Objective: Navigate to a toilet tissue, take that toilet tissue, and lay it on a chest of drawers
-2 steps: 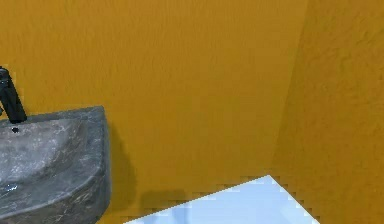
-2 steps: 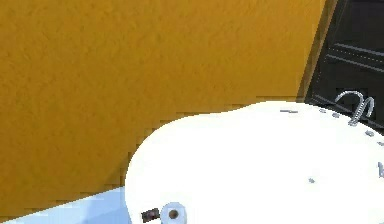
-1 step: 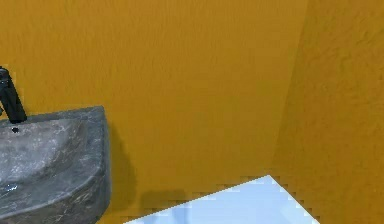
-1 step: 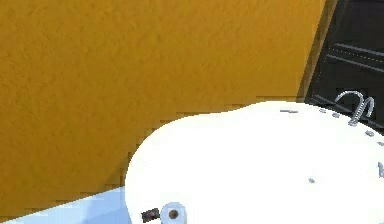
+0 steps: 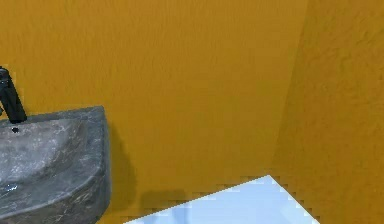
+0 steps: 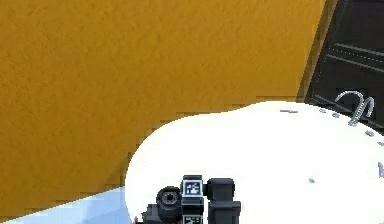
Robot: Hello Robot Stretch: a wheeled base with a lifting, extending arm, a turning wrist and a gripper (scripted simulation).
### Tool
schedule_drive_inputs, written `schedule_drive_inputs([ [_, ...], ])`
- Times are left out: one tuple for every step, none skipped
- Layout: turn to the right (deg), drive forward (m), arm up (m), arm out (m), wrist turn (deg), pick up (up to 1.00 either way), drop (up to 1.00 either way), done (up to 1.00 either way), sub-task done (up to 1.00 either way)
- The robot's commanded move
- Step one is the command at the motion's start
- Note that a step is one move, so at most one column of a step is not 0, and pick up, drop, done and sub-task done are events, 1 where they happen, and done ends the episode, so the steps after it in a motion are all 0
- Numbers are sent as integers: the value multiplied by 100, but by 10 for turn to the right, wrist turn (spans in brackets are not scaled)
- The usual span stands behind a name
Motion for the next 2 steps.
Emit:
schedule_drive_inputs([
  [0, 0, 0, 0, 450, 0, 0, 0, 0],
  [0, 0, 0, 0, 450, 0, 0, 0, 0],
])
